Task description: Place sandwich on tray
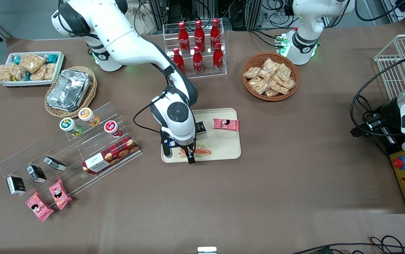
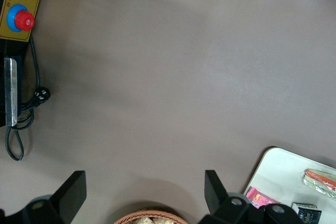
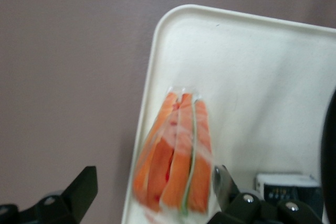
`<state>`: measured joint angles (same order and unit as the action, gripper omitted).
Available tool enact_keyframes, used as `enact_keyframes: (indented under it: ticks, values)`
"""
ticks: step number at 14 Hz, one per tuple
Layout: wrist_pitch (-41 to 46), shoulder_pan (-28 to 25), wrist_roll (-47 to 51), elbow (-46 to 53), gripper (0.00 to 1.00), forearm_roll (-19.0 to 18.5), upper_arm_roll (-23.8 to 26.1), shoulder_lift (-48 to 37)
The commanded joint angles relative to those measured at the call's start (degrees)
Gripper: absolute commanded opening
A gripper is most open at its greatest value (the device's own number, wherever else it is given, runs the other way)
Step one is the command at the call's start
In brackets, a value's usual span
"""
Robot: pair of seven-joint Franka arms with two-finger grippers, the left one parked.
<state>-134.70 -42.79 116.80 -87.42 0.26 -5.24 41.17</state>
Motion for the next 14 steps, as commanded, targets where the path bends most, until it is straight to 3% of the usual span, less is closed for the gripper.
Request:
enact_keyframes:
  ticks: [1, 7, 9, 14]
  values:
    - [5.12, -0.11, -1.74, 0.41, 0.99, -0.53, 0.67, -3.54]
    - [14.27, 0.86, -17.8, 0.41, 0.99, 0.62, 0.15, -12.06]
    - [18.92, 2.35, -30.17, 0.32, 0.99, 0.09, -0.03, -15.49]
    - [28.78, 13.14, -60.93, -1.6, 0.99, 0.27, 0.76, -26.21]
